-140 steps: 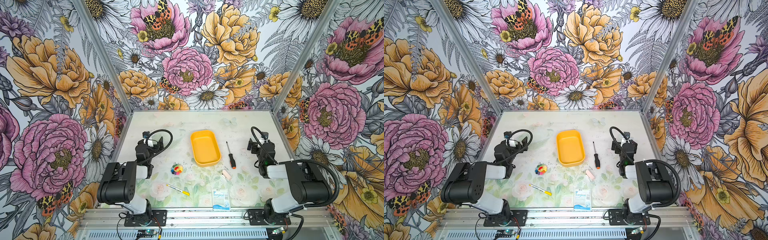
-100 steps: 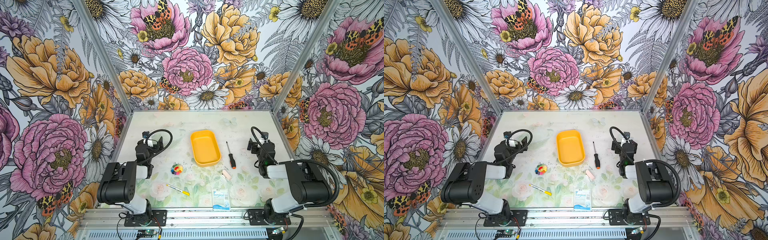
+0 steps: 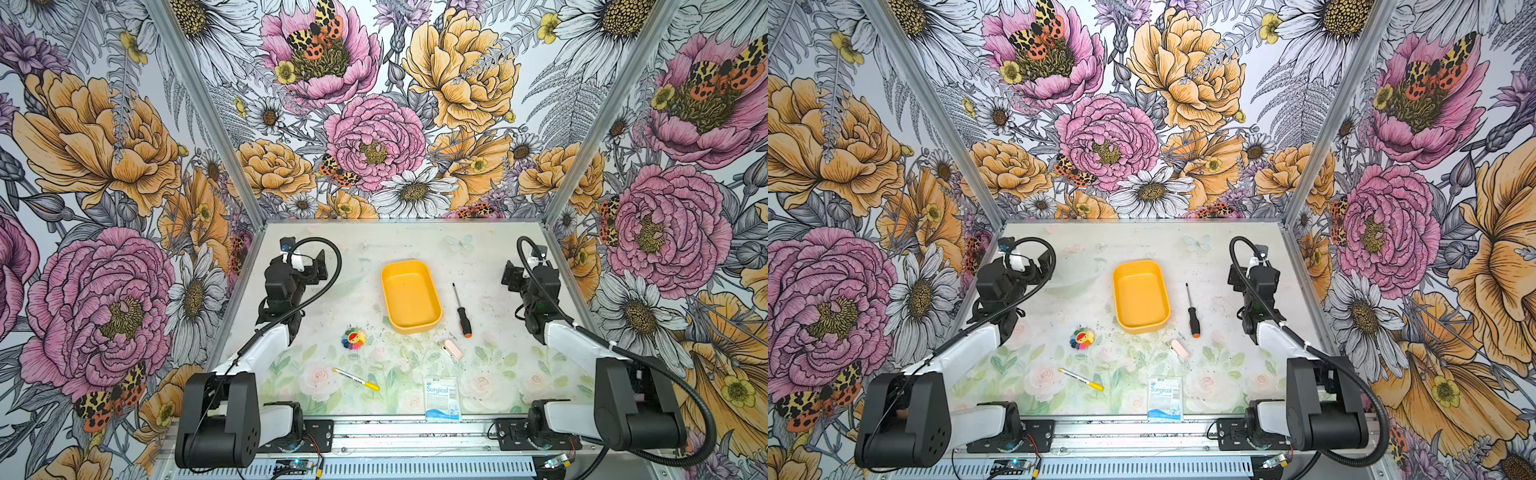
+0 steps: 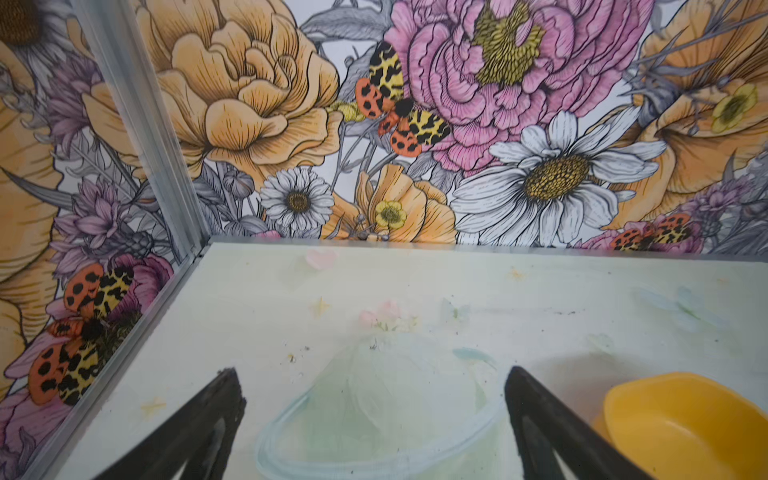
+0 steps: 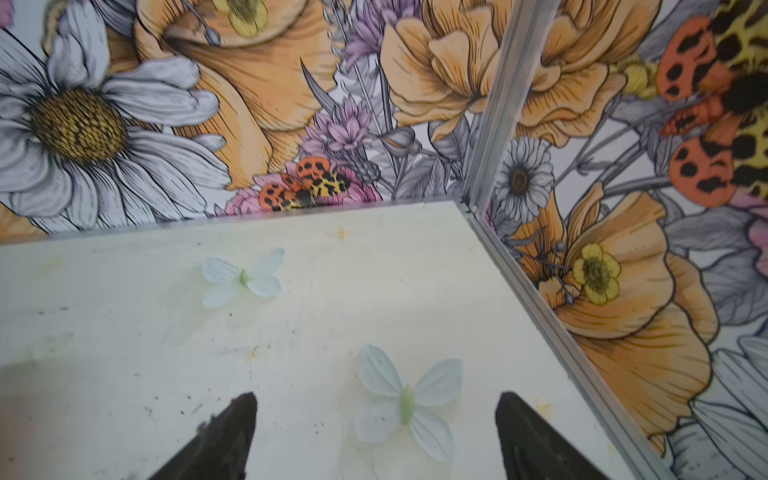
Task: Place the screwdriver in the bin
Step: 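Move the right gripper down over the black-handled screwdriver beside the yellow bin, then close the right gripper on the screwdriver's black handle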
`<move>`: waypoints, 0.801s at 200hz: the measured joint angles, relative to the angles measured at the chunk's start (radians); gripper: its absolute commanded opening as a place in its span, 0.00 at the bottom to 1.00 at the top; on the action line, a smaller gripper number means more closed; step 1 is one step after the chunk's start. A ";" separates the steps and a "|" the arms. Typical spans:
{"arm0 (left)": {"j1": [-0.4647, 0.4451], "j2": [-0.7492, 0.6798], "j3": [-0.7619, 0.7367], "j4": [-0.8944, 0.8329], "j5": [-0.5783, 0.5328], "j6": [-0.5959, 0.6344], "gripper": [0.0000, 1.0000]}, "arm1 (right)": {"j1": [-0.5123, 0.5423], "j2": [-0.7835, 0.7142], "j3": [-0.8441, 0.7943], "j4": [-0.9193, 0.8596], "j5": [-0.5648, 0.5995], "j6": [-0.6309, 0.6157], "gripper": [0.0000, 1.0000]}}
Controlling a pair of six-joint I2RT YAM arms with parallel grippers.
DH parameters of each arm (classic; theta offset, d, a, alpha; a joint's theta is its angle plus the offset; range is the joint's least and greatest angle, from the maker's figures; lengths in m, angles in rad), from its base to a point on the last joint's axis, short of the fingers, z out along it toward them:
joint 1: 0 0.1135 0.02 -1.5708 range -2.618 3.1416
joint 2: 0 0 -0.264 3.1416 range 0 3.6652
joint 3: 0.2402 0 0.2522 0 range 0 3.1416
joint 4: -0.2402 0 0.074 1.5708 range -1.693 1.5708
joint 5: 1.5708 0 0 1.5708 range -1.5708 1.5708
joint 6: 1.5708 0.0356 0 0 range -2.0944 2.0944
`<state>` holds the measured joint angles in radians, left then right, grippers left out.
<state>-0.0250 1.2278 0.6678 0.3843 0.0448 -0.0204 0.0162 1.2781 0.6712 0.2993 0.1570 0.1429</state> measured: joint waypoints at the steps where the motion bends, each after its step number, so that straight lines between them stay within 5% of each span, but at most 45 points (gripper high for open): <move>1: -0.001 -0.003 0.003 -0.004 0.002 0.000 0.99 | 0.001 -0.003 0.007 -0.008 -0.002 0.000 0.91; 34: -0.055 -0.002 0.039 -0.142 0.090 -0.090 0.99 | 0.065 -0.005 0.222 -0.315 -0.126 0.071 0.88; 78: -0.073 0.143 0.116 -0.362 0.276 -0.214 0.99 | 0.227 0.099 0.241 -0.612 -0.214 0.135 0.86; 160: -0.078 0.222 0.135 -0.493 0.387 -0.289 0.99 | 0.360 0.217 0.216 -0.771 -0.213 0.236 0.77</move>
<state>-0.1028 1.4494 0.8028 -0.1085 0.4320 -0.3096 0.3759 1.4952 0.8875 -0.4713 -0.0563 0.3790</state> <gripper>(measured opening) 0.988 0.785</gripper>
